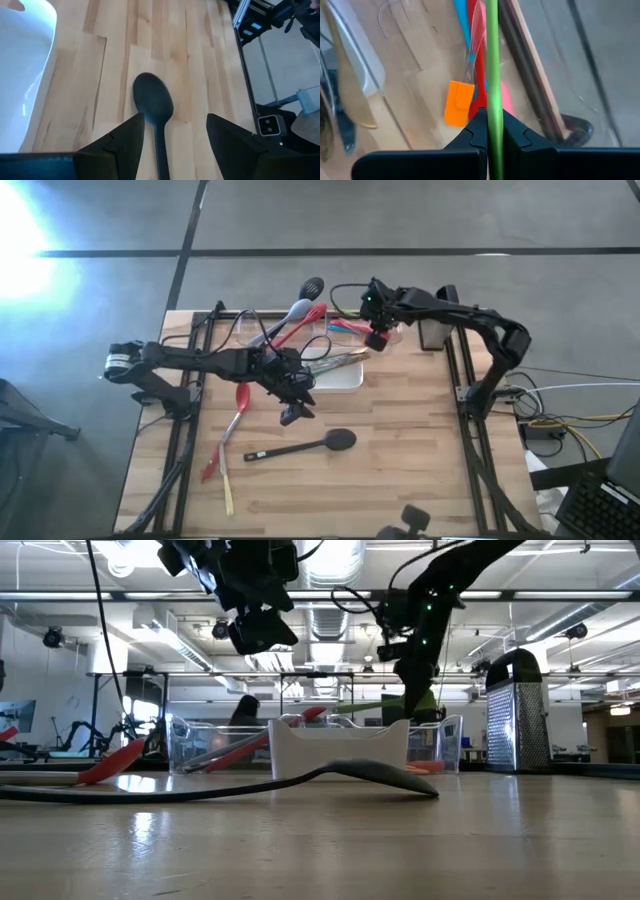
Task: Pick & Place Kitchen Items
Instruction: Put the green spatula into the right transparent bin, then put the black serving spoon into the left transparent bin
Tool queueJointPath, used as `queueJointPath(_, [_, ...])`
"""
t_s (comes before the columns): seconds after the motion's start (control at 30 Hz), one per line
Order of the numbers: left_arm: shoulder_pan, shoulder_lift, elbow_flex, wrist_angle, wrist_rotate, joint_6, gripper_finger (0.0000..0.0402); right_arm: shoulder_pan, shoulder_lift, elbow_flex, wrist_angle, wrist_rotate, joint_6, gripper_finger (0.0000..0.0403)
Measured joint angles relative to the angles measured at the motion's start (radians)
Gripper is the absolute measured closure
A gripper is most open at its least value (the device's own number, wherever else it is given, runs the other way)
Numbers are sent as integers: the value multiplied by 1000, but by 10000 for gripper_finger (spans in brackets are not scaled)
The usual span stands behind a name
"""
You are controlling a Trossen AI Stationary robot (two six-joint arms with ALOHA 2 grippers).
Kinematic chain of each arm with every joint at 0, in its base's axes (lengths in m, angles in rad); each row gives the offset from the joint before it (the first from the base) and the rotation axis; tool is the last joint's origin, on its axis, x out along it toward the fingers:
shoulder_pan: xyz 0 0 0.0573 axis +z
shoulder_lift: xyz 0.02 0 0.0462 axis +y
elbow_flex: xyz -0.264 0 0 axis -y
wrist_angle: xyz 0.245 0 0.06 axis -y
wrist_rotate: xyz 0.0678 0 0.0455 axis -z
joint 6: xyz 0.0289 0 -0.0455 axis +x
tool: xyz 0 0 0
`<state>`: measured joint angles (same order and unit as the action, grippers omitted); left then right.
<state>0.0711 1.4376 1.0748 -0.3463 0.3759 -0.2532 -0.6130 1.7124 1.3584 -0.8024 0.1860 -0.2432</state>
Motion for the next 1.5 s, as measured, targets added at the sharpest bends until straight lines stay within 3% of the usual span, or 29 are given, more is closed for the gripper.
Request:
queueJointPath(0.3, [1,0,0,-3,0,25,183,-40,32,-14,2,-87,-1,392])
queueJointPath(0.77, [1,0,0,5,-9,33,183,-67,149,-14,6,-146,-19,392])
queueJointPath(1.1, [1,0,0,5,-31,42,183,-109,162,-18,25,-195,-20,391])
queueJointPath(1.5, [1,0,0,5,-38,55,183,-101,162,-17,37,-194,-49,332])
